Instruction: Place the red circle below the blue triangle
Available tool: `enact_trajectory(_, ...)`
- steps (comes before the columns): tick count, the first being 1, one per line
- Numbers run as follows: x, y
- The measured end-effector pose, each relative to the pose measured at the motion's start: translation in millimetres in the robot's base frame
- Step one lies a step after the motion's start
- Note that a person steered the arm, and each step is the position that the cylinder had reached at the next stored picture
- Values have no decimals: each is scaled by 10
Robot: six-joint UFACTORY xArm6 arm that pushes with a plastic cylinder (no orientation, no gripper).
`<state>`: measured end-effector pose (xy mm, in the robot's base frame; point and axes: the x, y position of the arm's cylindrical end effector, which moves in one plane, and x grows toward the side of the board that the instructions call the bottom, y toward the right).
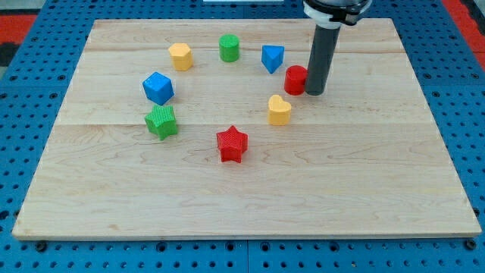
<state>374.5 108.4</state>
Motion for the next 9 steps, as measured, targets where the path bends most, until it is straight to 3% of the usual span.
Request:
enact_trajectory(2, 622, 834)
enact_trajectory(4, 622, 869)
enact_trajectory(6, 435, 1344)
enact_trajectory(7, 221, 994)
enact_trajectory(8, -118, 1044)
enact_trajectory(9, -221, 580)
